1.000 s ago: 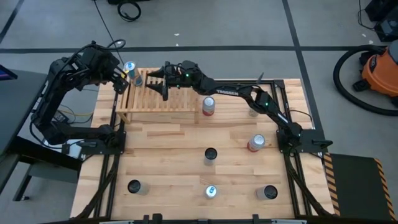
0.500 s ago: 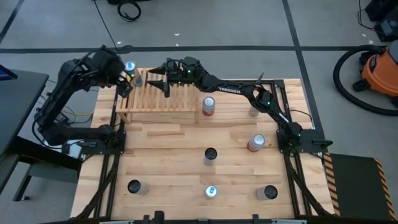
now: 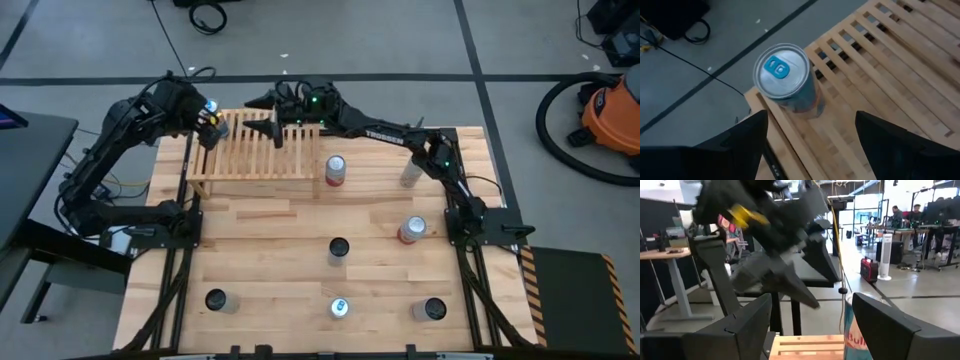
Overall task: Place canned beverage on shelf
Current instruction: Put the left blue soda can on the shelf
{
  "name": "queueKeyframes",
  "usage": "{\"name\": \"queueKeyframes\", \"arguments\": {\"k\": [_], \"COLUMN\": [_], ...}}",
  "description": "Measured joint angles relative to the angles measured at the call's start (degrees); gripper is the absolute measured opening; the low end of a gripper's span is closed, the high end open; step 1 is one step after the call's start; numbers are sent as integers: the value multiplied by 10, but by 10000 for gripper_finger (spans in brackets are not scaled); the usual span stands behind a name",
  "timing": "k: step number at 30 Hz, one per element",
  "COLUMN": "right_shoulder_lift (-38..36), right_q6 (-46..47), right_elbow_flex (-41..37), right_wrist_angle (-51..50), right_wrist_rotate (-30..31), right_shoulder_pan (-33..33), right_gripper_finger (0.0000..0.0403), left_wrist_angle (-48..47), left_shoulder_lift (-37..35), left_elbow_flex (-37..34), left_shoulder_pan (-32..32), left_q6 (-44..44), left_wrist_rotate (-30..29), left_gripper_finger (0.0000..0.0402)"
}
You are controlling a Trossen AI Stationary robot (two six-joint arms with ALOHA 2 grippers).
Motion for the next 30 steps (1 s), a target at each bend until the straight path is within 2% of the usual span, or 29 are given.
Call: {"name": "queueKeyframes", "arguments": {"k": [7,12,16,23,30], "right_shoulder_lift": [-50,-64,-69,-69,-69], "right_q6": [-37,-62,-67,-72,-72], "right_elbow_flex": [0,0,0,0,0], "right_wrist_angle": [-63,-98,-104,-115,-127], "right_wrist_rotate": [1,3,3,5,5], "right_shoulder_pan": [9,14,16,16,16], "right_gripper_finger": [288,288,288,288,288], "left_wrist_angle": [31,29,32,40,49], "left_shoulder_lift": [27,38,38,54,88], "left_elbow_flex": [0,0,0,0,0], "left_shoulder_pan": [3,15,37,69,90], "left_q6": [0,0,0,4,9], "left_wrist_rotate": [0,-41,-46,9,20], "left_gripper_finger": [302,302,302,302,302]}}
